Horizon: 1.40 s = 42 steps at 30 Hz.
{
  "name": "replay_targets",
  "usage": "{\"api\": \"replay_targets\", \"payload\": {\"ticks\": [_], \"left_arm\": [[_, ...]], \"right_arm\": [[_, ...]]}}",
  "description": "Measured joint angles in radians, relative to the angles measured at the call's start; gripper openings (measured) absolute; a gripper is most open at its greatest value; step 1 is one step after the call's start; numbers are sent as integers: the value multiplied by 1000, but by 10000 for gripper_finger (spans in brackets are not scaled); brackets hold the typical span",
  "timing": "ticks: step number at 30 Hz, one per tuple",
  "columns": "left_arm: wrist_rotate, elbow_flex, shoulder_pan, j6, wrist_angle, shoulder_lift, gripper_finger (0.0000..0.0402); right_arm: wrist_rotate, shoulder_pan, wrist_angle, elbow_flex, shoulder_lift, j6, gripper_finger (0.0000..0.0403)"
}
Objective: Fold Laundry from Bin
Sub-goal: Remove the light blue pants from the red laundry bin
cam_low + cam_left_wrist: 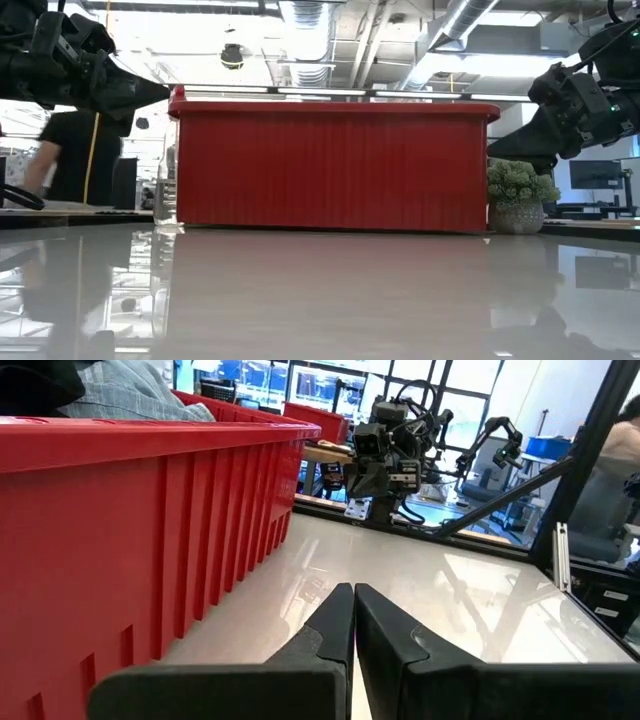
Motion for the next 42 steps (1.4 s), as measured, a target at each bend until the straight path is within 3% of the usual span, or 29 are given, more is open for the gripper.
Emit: {"api": "replay_targets", "payload": {"ticks": [12,19,30,38,42], "left_arm": [[-1,0,0,-32,1,0,0],[33,0,0,-501,32,0,0],[-193,0,0,-960,31,2,0],[-243,0,0,-1004,65,2,0],[-273,0,0,-936,221,26,0]], "right_arm": [[0,0,0,0,0,0,66],[0,0,0,0,0,0,66],[1,0,16,0,0,-1,66],[13,-2,207,39,20,9,66],[24,-3,204,116,87,38,66]]}}
